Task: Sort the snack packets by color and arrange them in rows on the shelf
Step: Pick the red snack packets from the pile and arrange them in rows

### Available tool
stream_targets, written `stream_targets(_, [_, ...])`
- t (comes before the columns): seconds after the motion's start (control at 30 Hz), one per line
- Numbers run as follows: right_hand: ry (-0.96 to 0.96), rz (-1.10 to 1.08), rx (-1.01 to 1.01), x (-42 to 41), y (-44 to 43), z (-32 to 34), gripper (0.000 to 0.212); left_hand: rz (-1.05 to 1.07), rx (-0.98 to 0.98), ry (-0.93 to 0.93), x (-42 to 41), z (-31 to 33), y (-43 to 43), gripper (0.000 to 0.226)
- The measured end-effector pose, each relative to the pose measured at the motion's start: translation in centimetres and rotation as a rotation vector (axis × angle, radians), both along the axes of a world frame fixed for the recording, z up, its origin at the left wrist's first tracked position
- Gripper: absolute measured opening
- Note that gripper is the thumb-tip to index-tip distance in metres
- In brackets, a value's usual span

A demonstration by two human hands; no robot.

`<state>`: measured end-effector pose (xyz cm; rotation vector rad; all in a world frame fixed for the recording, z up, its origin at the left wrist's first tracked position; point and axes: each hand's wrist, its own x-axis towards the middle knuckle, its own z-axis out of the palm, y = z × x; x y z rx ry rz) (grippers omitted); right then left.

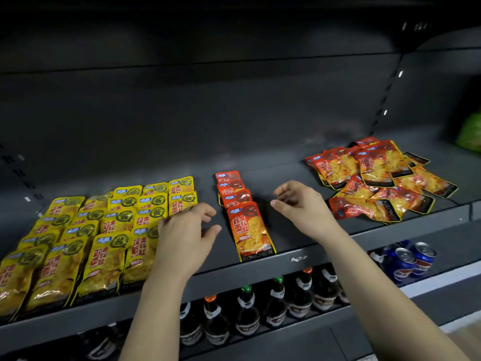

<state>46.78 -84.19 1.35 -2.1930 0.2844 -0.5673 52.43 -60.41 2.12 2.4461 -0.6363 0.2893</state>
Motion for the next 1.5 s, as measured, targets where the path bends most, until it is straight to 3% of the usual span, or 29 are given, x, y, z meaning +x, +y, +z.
stream_targets(0.3, [0.006, -0.045, -0.247, -2.4, -8.9, 2.0, 0.017, -0.077, 0.036, -0.062, -1.1, 0.6, -8.9, 0.022])
stream_targets(0.57, [0.069, -0.07, -0.401, -4.0, -17.0, 2.2, 0.019, -0.101, 0.221, -0.114, -1.8, 1.2, -17.0, 0.024])
stream_targets(0.93, [0.087, -0.044, -0.353, -6.6, -25.0, 1.4, 0.018, -0.077, 0.397, -0.134, -1.8, 1.5, -27.6, 0.018])
stream_targets(1.3, [0.083, -0.056, -0.377, -6.7, -26.9, 1.0, 0.017, -0.076, 0.444, -0.095, 0.4, 1.9, -30.9, 0.024])
stream_targets(1.5, [0.079, -0.063, -0.388, -6.2, -26.8, 1.1, 0.015, -0.058, 0.418, -0.021, 1.6, 2.1, -32.8, 0.057])
